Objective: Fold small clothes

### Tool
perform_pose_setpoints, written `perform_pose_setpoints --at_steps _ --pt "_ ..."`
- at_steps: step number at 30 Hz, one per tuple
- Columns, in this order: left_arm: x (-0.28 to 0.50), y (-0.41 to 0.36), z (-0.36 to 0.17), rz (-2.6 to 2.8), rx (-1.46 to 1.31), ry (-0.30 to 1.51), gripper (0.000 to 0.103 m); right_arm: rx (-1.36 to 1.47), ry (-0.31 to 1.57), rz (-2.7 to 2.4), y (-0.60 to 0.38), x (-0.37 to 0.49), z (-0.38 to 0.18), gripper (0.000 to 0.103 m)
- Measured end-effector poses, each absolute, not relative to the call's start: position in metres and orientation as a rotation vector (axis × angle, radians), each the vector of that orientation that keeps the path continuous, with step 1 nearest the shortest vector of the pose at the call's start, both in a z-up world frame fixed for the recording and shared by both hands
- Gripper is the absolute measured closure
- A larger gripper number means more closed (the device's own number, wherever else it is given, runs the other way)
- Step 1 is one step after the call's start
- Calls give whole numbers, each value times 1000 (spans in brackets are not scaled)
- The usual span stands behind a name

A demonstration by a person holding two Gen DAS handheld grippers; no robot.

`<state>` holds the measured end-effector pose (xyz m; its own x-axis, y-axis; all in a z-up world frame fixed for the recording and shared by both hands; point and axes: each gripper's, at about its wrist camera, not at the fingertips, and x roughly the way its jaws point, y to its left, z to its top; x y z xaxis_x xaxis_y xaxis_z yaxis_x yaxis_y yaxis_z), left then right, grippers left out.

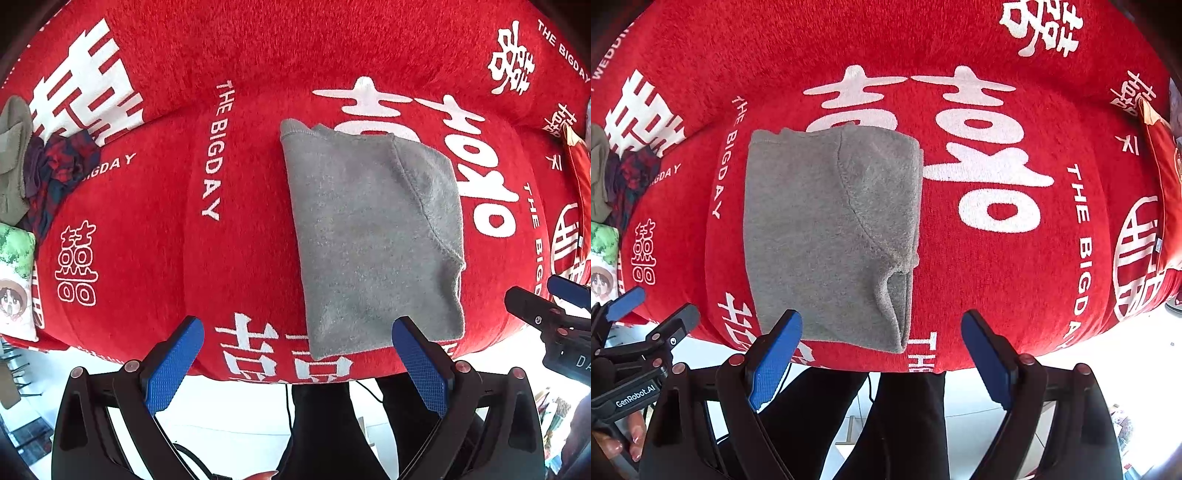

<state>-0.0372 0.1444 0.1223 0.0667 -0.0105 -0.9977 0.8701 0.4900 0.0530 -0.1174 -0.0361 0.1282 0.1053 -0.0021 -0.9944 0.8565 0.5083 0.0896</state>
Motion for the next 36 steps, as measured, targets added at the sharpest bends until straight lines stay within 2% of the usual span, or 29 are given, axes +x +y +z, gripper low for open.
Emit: perform_pose_setpoints --at_steps 36 --pt "-33 146 118 -750 832 1330 1 818 1338 -743 -38 -116 125 13"
